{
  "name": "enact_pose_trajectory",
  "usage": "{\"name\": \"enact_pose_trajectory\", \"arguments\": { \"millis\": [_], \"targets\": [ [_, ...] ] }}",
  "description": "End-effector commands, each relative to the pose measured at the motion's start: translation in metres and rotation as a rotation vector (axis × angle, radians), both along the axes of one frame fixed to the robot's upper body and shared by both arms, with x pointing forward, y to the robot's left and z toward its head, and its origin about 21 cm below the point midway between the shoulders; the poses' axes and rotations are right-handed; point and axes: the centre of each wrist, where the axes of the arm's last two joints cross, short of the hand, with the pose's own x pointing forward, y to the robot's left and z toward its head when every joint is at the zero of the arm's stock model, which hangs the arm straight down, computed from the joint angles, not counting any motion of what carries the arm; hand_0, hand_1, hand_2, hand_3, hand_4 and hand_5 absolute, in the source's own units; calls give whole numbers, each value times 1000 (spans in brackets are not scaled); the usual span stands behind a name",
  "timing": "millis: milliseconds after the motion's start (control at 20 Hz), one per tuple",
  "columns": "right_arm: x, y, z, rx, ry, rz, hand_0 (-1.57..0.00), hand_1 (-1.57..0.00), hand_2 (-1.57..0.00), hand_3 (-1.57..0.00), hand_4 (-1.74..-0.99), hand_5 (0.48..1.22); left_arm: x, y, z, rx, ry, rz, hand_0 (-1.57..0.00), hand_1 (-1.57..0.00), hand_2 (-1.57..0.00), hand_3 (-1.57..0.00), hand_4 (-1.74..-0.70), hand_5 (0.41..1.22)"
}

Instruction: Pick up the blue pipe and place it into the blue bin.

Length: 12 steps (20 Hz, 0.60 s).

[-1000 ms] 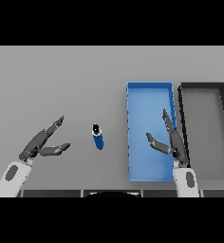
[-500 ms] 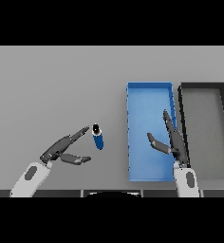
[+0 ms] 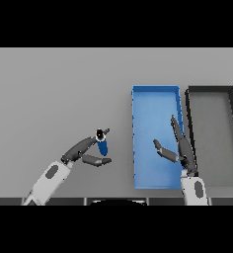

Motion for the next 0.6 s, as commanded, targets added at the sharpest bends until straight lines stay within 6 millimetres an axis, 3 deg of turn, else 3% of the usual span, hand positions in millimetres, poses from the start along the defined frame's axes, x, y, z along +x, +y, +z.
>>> {"name": "enact_pose_trajectory", "arguments": {
  "millis": [0, 200, 300, 400, 550],
  "targets": [
    [2, 1, -1, -2, 5, 4, 1, 1, 1, 1, -1265, 597, 1, -3, -5, 6, -18, -10, 1, 1, 1, 1, -1081, 442],
    [2, -3, -2, 2, 1, 7, 1, 1, 1, 1, -1267, 600, 9, -23, -9, -96, -10, -27, 1, 1, -19, -18, -1109, 507],
    [1, -1, -4, 4, 8, 2, 1, 1, 1, 1, -1261, 600, 11, -28, -13, -157, 10, -4, -17, -160, -290, -255, -1208, 607],
    [1, -1, -3, -1, -2, 2, 1, 1, 1, 1, -1259, 602, 12, -31, -17, -199, 38, 36, -443, -592, -699, -721, -1345, 828],
    [0, -1, -3, 7, -3, 6, 1, 1, 1, 1, -1262, 611, 4, -36, -16, -238, 31, 40, -993, -1070, -1124, -1102, -1532, 1020]
  ]
}}
